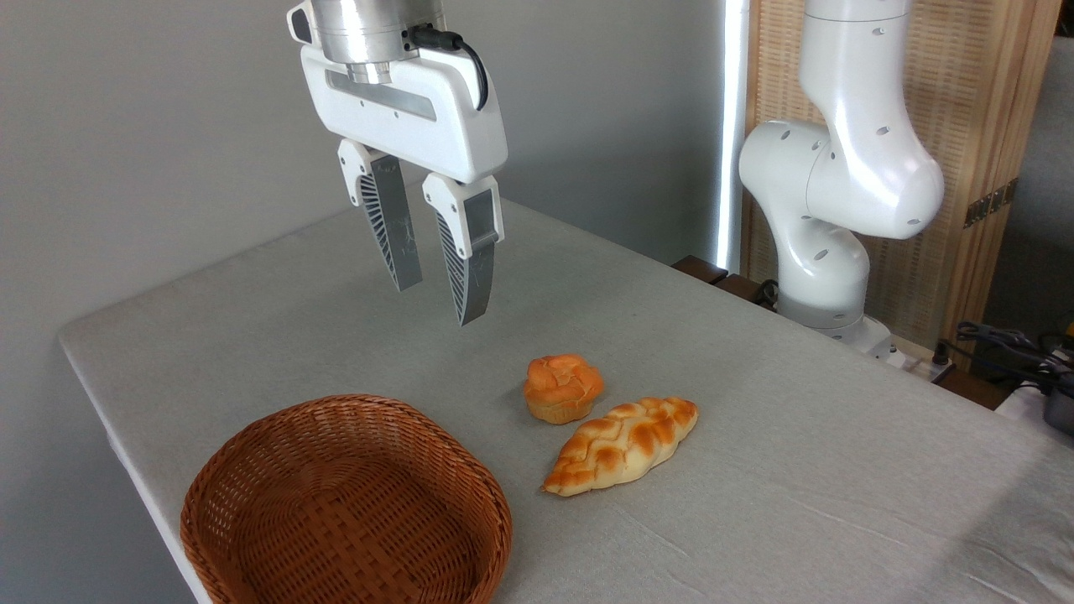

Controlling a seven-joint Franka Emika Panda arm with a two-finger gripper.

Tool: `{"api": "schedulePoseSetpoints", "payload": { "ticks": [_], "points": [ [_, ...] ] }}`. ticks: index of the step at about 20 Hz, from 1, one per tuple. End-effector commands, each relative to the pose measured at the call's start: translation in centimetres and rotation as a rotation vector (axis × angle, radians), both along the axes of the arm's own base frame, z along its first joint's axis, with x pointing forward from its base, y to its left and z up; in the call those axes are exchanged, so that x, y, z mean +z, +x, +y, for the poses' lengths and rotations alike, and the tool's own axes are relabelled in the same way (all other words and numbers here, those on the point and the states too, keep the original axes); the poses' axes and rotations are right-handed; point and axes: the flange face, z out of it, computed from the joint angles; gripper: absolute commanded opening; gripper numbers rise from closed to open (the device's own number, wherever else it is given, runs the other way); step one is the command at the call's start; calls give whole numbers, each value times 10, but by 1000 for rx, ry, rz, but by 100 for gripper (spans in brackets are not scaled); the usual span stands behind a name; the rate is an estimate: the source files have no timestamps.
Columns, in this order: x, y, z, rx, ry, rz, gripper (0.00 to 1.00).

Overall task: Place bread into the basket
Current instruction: 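Move the open gripper over the round orange bun and lower it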

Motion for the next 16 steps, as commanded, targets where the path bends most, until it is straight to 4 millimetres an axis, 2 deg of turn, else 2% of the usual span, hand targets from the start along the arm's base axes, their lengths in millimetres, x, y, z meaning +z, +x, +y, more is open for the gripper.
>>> {"api": "schedulePoseSetpoints", "payload": {
  "ticks": [1,10,12,16],
  "points": [
    [2,-1,4,-3,-13,13,100],
    [0,-4,3,-1,-13,18,100],
    [-7,-7,1,-6,-12,30,100],
    [-16,-28,-1,-9,-11,29,100]
  ]
}}
